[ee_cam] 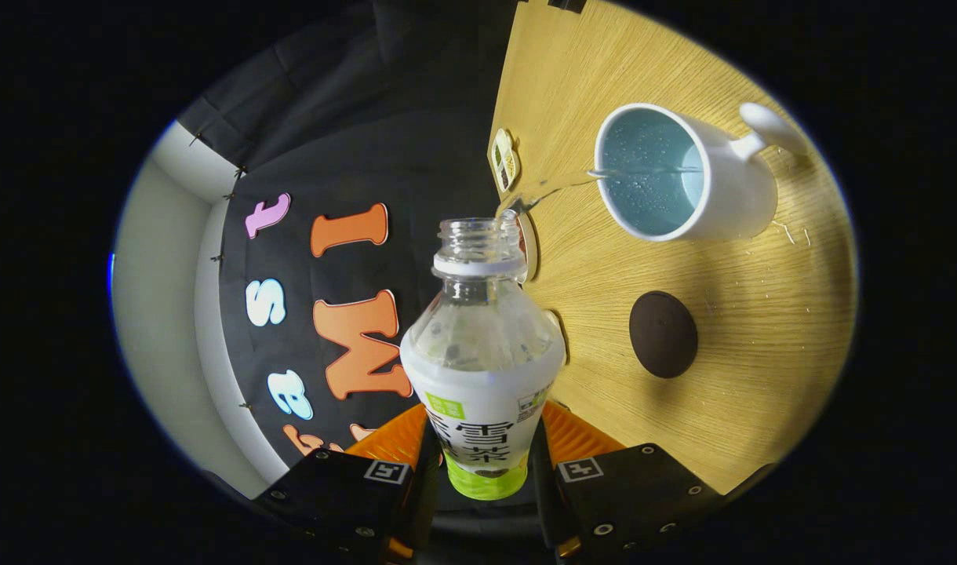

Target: Take the bottle from table, then pour the juice into the cup, finally place the bottle on the coaster

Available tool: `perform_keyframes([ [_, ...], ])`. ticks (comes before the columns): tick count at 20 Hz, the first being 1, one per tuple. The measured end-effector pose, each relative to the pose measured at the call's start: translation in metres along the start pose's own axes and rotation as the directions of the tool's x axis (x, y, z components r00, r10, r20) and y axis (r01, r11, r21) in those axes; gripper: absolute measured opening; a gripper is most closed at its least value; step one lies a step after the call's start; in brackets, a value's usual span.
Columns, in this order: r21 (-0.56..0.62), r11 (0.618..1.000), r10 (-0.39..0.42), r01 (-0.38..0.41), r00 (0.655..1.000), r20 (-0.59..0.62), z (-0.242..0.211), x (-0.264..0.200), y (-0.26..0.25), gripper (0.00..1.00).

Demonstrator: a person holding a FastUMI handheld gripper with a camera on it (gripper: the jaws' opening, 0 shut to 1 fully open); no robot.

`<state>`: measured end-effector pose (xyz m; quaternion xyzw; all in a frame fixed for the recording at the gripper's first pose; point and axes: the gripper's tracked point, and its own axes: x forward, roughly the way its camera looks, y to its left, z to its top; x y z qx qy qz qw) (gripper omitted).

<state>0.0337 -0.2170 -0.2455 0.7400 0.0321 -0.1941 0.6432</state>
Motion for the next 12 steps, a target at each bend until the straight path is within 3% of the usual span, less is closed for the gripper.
perform_keyframes([
  [12,0.038,0.999,-0.004,0.004,1.000,-0.005,0.0058,0.0008,0.0000,0.54],
])
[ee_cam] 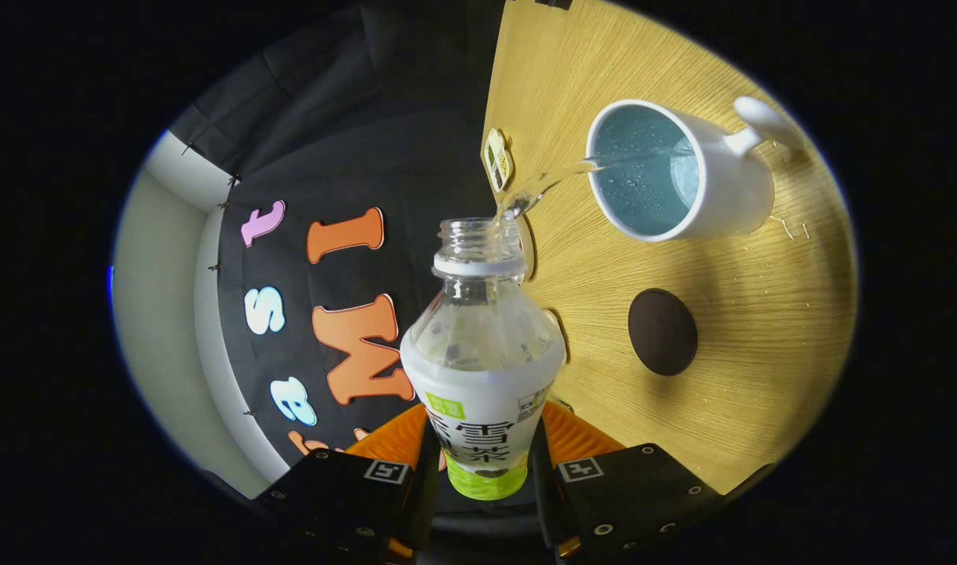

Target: Take the bottle from table, then pour the juice into the cup, finally place the bottle on the coaster

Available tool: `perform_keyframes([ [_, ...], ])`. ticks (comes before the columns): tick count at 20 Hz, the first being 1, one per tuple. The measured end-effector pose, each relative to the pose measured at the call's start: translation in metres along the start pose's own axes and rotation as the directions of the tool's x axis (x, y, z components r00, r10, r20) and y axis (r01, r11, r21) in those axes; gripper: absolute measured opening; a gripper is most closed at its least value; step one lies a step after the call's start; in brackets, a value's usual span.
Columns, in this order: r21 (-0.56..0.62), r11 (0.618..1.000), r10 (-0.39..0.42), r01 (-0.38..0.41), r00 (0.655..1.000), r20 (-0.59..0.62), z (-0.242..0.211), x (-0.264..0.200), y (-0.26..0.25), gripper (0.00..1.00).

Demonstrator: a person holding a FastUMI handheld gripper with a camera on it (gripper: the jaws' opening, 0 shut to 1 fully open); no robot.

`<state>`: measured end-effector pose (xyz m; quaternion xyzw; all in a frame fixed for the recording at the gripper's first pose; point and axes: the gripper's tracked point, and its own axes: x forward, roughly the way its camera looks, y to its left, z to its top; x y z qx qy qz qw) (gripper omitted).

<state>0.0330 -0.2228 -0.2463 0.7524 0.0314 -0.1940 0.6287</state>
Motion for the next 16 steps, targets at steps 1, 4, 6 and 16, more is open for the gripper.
perform_keyframes([
  [1,0.004,1.000,-0.001,0.001,1.000,-0.002,0.0000,0.0006,-0.0011,0.54],
  [4,0.013,1.000,-0.004,0.004,1.000,-0.003,-0.0006,0.0021,-0.0017,0.54],
  [6,0.017,1.000,-0.004,0.004,1.000,-0.003,0.0007,0.0030,-0.0011,0.54],
  [16,0.048,0.999,-0.011,0.011,1.000,-0.006,0.0022,0.0032,-0.0035,0.54],
])
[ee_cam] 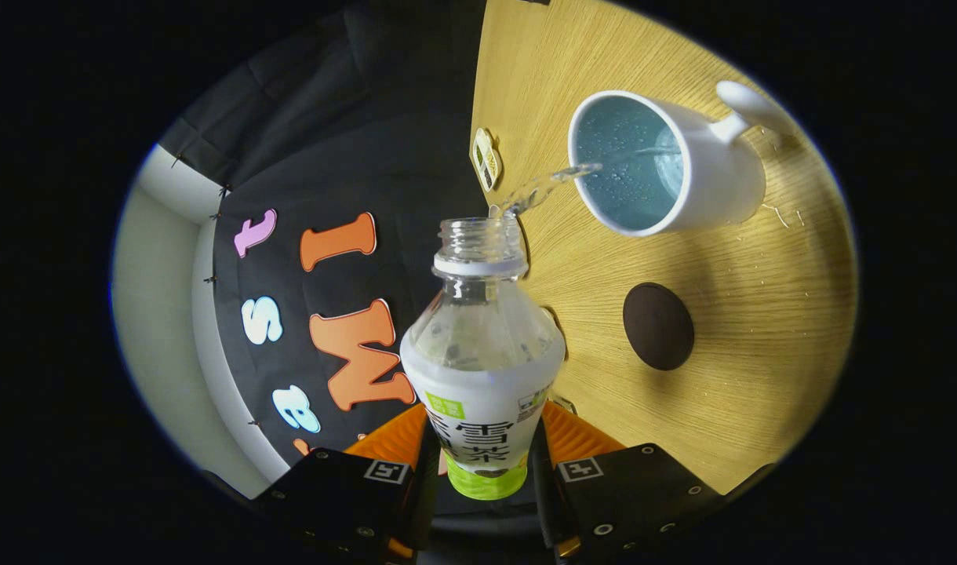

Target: Take the bottle from table, then pour the juice into the cup, finally place the bottle on the coaster

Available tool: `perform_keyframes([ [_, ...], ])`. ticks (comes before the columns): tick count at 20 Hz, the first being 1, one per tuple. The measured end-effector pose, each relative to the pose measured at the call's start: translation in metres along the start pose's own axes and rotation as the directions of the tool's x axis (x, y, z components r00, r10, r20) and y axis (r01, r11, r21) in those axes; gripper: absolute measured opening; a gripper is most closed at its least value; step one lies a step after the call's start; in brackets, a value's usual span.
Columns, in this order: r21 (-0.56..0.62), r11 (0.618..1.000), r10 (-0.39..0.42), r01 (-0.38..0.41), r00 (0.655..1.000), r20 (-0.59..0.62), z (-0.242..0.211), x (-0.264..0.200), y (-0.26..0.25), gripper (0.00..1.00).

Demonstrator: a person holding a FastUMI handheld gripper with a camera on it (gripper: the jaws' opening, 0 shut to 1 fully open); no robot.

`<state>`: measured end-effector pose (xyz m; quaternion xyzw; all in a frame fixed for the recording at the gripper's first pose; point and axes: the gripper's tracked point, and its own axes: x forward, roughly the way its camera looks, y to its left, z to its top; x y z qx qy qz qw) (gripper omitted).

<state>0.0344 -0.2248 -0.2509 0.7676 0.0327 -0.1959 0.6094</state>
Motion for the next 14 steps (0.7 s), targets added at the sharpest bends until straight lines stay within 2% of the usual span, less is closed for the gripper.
perform_keyframes([
  [14,0.027,1.000,0.003,-0.003,1.000,0.003,0.0003,-0.0004,0.0092,0.54],
])
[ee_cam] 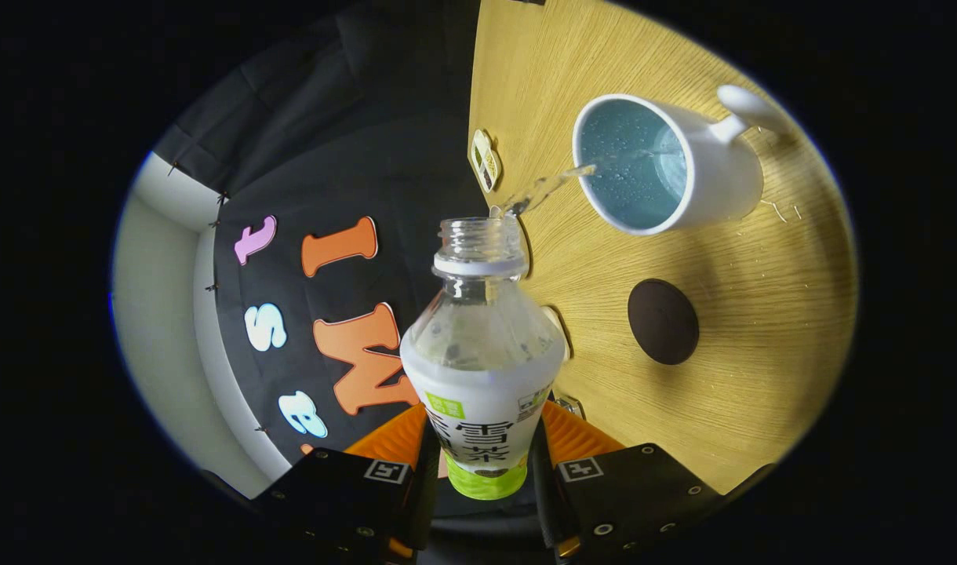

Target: Take the bottle from table, then pour the juice into the cup, finally place the bottle on the coaster

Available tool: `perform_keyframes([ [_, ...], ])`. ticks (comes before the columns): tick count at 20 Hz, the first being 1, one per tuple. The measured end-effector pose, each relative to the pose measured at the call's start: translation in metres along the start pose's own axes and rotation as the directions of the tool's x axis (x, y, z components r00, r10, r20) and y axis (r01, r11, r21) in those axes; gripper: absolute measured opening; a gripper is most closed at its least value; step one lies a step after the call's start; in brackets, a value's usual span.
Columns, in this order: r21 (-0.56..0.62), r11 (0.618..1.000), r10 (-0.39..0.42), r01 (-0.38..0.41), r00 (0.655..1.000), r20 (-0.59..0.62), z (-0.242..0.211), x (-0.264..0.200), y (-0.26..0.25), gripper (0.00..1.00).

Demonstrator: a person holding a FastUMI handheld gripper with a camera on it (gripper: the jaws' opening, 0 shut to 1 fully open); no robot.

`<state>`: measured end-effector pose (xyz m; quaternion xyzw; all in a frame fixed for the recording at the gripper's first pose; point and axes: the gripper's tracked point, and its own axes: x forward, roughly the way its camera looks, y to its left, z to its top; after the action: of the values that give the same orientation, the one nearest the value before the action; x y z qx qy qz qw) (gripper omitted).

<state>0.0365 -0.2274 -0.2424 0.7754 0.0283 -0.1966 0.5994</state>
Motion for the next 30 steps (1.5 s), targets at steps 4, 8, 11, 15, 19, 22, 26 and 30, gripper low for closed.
perform_keyframes([
  [4,0.029,1.000,0.004,-0.004,1.000,0.003,0.0020,0.0005,0.0031,0.54],
  [8,0.038,0.999,0.002,-0.003,1.000,0.004,0.0007,-0.0005,0.0046,0.54],
  [11,0.046,0.999,-0.001,0.001,1.000,0.007,0.0028,-0.0010,0.0049,0.54],
  [15,0.056,0.998,-0.003,0.003,1.000,0.006,0.0058,0.0015,0.0044,0.54],
  [19,0.070,0.998,-0.004,0.004,1.000,0.008,0.0063,0.0018,0.0054,0.54],
  [22,0.076,0.997,-0.010,0.009,1.000,0.012,0.0071,0.0028,0.0035,0.54],
  [26,0.090,0.996,-0.015,0.014,1.000,0.011,0.0054,0.0026,0.0015,0.54],
  [30,0.103,0.994,-0.025,0.024,1.000,0.014,0.0073,0.0032,0.0008,0.55],
])
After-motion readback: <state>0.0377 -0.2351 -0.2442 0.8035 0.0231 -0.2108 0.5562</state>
